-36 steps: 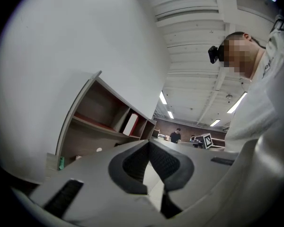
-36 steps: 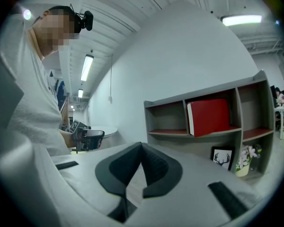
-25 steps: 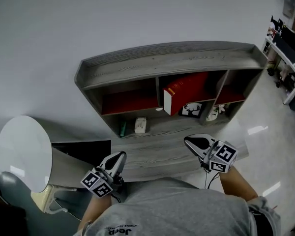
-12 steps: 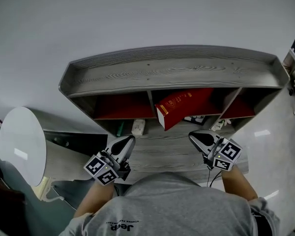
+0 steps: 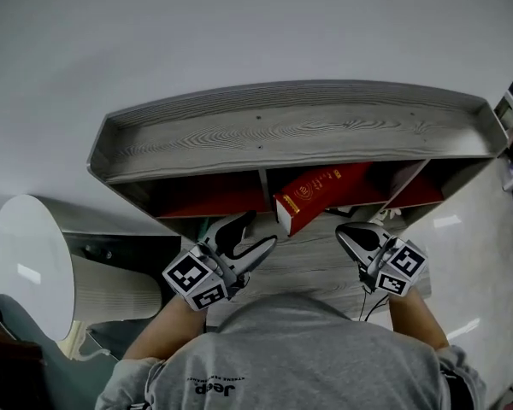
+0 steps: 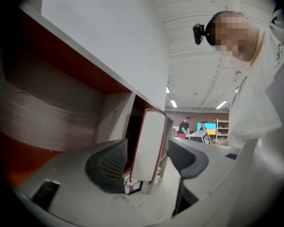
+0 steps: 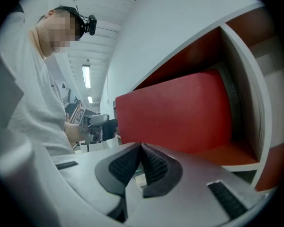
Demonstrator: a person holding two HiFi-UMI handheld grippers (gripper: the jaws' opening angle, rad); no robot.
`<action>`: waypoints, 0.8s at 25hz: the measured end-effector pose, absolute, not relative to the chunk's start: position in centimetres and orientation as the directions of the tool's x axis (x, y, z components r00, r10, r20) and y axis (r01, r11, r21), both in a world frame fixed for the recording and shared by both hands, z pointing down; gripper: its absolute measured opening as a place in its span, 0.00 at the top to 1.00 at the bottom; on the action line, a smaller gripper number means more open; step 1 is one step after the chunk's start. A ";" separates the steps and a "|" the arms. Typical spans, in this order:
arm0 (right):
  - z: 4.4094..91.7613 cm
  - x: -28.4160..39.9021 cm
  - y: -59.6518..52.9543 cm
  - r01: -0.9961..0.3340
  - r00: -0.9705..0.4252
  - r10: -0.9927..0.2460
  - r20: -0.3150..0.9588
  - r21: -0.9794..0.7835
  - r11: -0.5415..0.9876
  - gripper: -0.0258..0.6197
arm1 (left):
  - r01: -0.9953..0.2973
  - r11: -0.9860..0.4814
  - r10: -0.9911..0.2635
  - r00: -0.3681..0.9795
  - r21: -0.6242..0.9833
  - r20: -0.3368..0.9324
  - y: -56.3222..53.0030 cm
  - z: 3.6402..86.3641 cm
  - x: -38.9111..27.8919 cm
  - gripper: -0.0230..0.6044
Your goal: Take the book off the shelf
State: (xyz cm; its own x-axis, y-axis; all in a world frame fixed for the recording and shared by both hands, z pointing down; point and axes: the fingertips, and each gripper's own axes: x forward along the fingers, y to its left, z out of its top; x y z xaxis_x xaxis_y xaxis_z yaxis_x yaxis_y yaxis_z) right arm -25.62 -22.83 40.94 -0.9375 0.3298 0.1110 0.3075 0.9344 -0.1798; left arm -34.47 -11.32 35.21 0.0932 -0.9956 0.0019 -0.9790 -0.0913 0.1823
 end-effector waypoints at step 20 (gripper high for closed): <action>42.1 -24.4 -24.4 0.261 -0.949 0.290 0.125 -0.204 0.944 0.95 | -0.997 -0.079 -0.987 0.079 0.003 0.138 -18.9 36.4 -32.5 0.33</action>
